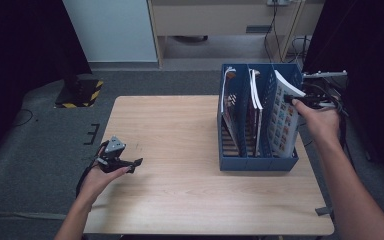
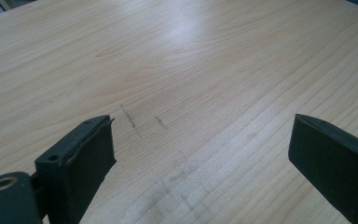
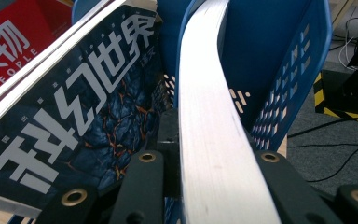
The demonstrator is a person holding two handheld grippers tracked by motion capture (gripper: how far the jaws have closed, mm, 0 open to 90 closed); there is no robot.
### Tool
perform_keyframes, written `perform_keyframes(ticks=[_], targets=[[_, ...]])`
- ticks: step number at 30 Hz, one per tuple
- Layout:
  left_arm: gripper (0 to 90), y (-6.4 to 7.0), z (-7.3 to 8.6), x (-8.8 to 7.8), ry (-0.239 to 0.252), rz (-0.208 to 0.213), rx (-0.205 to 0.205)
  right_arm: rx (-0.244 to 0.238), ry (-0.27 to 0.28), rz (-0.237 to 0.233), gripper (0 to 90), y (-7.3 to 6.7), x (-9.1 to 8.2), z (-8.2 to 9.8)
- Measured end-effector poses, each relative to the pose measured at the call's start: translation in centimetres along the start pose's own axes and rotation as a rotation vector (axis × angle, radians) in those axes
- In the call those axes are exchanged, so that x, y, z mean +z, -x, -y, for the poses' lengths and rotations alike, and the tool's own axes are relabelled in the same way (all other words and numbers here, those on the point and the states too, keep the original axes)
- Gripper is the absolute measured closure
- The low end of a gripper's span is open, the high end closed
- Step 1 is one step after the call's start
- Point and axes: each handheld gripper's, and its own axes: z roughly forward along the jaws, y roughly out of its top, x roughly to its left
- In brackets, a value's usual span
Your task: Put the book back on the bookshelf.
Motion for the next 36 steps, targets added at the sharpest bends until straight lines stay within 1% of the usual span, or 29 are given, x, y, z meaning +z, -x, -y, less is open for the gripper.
perform_keyframes(ticks=[10,13,22,28,36], targets=[[6.4,-0.1,-0.1,-0.1,0.002,0.0,0.001,-0.005,-0.027,-0.009,73.2,-0.1,-0.3,0.2],[6.4,0.0,-0.1,0.0,0.003,0.001,0.003,-0.015,-0.041,-0.012,73.0,-0.1,-0.4,0.2],[6.4,0.0,-0.1,-0.1,0.008,0.002,0.003,-0.009,-0.062,-0.025,72.6,-0.2,-0.5,0.6],[6.5,-0.1,-0.1,-0.1,0.008,0.001,0.001,-0.014,-0.082,-0.03,72.0,-0.2,-0.4,0.9],[6.5,0.0,-0.2,-0.1,0.012,0.002,-0.001,-0.011,-0.092,-0.044,70.6,-0.1,-0.6,1.1]])
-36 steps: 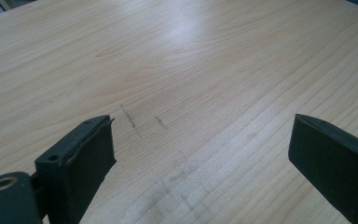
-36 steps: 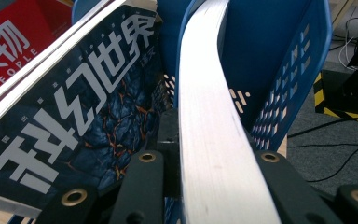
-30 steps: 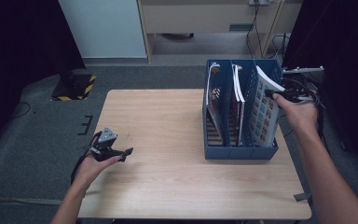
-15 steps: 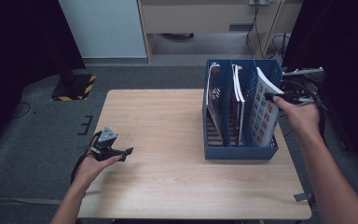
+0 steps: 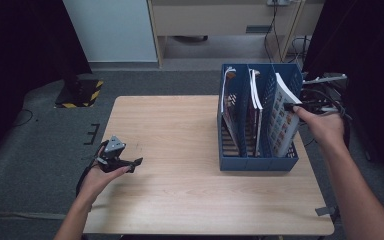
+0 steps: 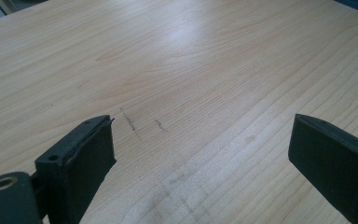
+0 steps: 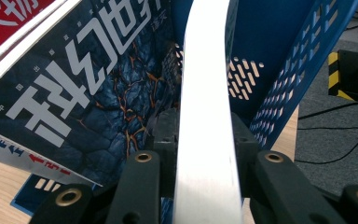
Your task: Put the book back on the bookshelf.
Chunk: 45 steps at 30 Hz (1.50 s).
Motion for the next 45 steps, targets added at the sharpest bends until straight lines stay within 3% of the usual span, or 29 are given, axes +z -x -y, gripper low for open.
perform_keyframes(ticks=[19,45], targets=[[6.5,-0.1,0.0,-0.1,0.003,0.0,-0.001,-0.007,-0.05,-0.03,67.7,-0.5,0.0,-0.7],[6.5,-0.1,0.0,-0.2,0.003,0.0,-0.004,0.005,-0.081,-0.008,64.7,-0.6,1.2,-2.3]])
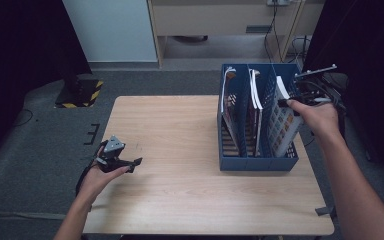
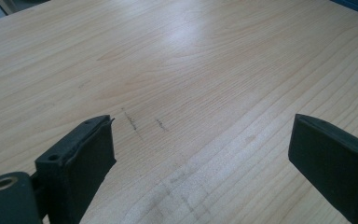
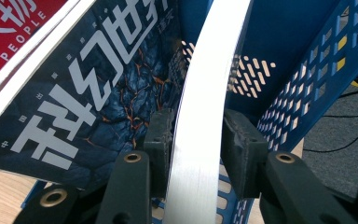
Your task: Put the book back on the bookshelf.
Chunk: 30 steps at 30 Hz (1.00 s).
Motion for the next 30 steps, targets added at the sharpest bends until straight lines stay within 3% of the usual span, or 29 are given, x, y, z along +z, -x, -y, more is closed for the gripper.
perform_keyframes(ticks=[14,20,30], targets=[[6.5,0.02,-0.01,-0.01,0.001,0.0,0.001,-0.009,-0.013,0.017,68.4,-0.07,0.41,-0.25],[6.5,-0.01,-0.03,-0.03,0.002,0.0,0.001,-0.013,-0.009,0.043,73.6,-0.1,0.3,-0.15],[6.5,-0.07,-0.06,-0.08,0.003,-0.001,0.0,-0.015,0.015,0.098,74.3,-0.04,0.29,0.04]])
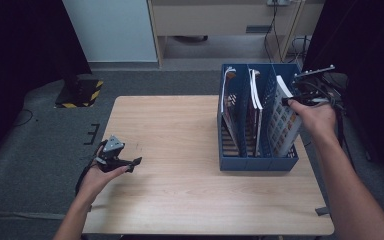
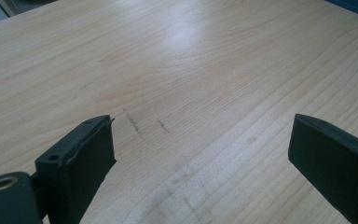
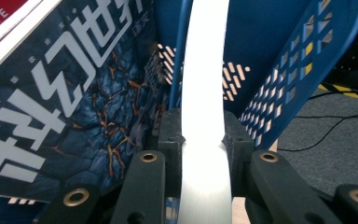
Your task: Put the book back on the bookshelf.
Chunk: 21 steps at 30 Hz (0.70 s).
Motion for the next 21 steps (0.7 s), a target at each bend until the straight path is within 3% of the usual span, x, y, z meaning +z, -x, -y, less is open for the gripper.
perform_keyframes(ticks=[7,21], targets=[[6.5,-0.1,0.0,0.1,-0.003,-0.001,-0.002,0.006,0.028,0.029,74.4,0.2,0.2,-0.4],[6.6,-0.1,0.1,0.1,-0.004,0.0,0.001,0.015,0.012,0.067,74.2,0.4,1.4,-1.4]])
